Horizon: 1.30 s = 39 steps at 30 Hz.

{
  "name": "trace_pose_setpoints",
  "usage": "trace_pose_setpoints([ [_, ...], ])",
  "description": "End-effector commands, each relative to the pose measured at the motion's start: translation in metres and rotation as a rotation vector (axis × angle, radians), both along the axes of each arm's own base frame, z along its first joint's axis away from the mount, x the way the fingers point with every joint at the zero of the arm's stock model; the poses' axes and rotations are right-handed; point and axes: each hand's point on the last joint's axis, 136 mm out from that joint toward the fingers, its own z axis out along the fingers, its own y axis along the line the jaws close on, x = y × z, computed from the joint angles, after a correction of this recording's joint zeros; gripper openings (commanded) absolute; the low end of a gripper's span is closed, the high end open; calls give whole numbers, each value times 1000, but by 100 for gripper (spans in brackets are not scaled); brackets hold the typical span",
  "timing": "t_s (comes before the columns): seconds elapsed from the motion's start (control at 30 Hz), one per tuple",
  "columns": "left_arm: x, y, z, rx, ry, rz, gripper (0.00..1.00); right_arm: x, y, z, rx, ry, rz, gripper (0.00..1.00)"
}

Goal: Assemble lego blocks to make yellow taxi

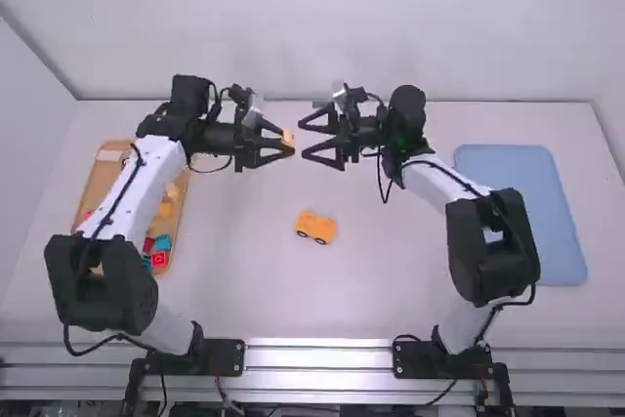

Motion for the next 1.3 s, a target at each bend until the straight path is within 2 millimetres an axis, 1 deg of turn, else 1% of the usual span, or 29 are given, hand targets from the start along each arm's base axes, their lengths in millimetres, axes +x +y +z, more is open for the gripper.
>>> trace_pose_setpoints([
  [0.0,-2,-2,10,-28,44,5,2,2,-1,6,7,-33,10,96],
  [0.03,3,-1,14,-37,64,23,2,2,-1,5,6,-29,9,96],
  [0.17,13,0,23,-57,83,47,2,-5,3,2,12,-75,32,93],
  [0.27,12,-5,27,-67,88,33,2,-5,9,3,15,-72,23,93],
  [0.43,10,-9,27,-67,90,24,2,-5,12,4,18,-78,16,90],
  [0.5,10,-9,25,-68,91,24,2,2,13,5,22,-77,-22,87],
  [0.73,9,-11,18,-68,87,17,2,9,14,7,26,-59,-65,76],
  [0.77,9,-11,18,-70,91,18,2,11,15,8,26,-44,-79,72],
  [0.9,12,-11,20,-77,99,24,2,9,15,9,31,-62,-69,66],
  [1.13,16,-12,27,-92,98,31,2,9,15,9,30,-60,-67,65],
  [1.27,11,-13,31,-109,93,-3,2,10,15,9,31,-62,-70,63],
])
